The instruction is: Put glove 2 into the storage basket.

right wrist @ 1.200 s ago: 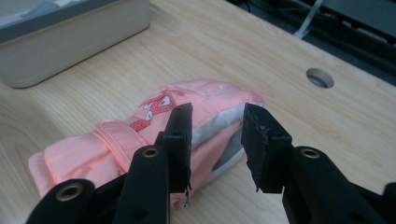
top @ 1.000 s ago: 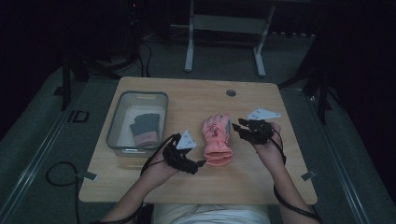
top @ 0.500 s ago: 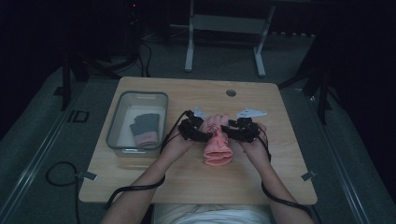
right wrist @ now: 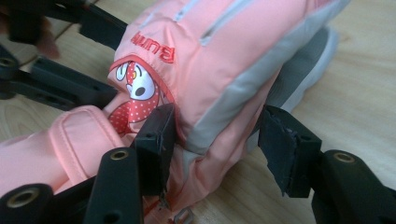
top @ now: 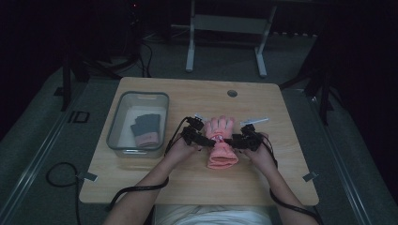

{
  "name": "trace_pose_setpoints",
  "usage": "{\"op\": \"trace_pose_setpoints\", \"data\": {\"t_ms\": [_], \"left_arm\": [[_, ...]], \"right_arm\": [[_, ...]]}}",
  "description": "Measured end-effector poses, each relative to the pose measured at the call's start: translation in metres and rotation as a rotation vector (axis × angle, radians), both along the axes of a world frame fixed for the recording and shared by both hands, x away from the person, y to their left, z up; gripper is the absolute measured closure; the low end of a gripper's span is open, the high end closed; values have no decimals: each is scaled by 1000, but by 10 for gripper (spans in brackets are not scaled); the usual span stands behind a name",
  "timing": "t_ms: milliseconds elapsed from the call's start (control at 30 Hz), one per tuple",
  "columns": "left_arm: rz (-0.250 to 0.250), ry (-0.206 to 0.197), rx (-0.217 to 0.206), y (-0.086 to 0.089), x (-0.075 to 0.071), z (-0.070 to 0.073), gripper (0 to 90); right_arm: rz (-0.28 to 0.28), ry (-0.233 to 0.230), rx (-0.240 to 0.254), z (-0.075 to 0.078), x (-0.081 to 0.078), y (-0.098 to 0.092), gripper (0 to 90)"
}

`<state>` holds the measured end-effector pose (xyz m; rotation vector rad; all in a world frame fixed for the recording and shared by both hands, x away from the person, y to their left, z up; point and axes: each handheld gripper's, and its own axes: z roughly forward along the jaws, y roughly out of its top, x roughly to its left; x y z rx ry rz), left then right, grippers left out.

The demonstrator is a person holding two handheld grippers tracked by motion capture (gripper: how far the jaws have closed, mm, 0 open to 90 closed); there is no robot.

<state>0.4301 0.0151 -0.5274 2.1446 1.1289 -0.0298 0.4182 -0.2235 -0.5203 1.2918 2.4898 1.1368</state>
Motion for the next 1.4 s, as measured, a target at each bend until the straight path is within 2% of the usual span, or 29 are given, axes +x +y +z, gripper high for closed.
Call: {"op": "trace_pose_setpoints", "data": {"t_ms": [67,100,133,200,300,433,467,600,800,933,1100,1400], "left_arm": [[4,37,-18,0,4,-6,221],[-1,61,-42,0,6,-9,264],[-24,84,-88,0,8,-12,361],[-39,88,-103,-1,9,-13,496],[-50,73,-103,-5,7,-10,642],[-65,45,-58,-10,5,-3,761],[-74,37,-43,-11,4,0,772],[-98,15,-36,-15,2,10,789],[-116,-31,-47,-13,-1,34,794],[-123,-70,-44,-6,-3,56,794],[-117,-95,-30,7,-5,76,794],[-90,-127,8,35,-5,103,793]], "right_arm": [[-1,34,27,-5,4,-1,462],[6,42,32,-7,5,0,464],[11,47,37,-8,6,0,469],[13,61,58,-11,8,1,496],[14,45,63,-12,5,1,564],[-4,13,59,-11,-1,3,640],[-11,0,61,-11,-3,4,646],[-37,-17,95,-8,-9,1,672],[-47,-88,97,13,-17,0,680],[-50,-137,108,32,-20,5,680],[-46,-179,111,49,-22,18,681],[-23,-215,134,70,-17,47,680]]}}
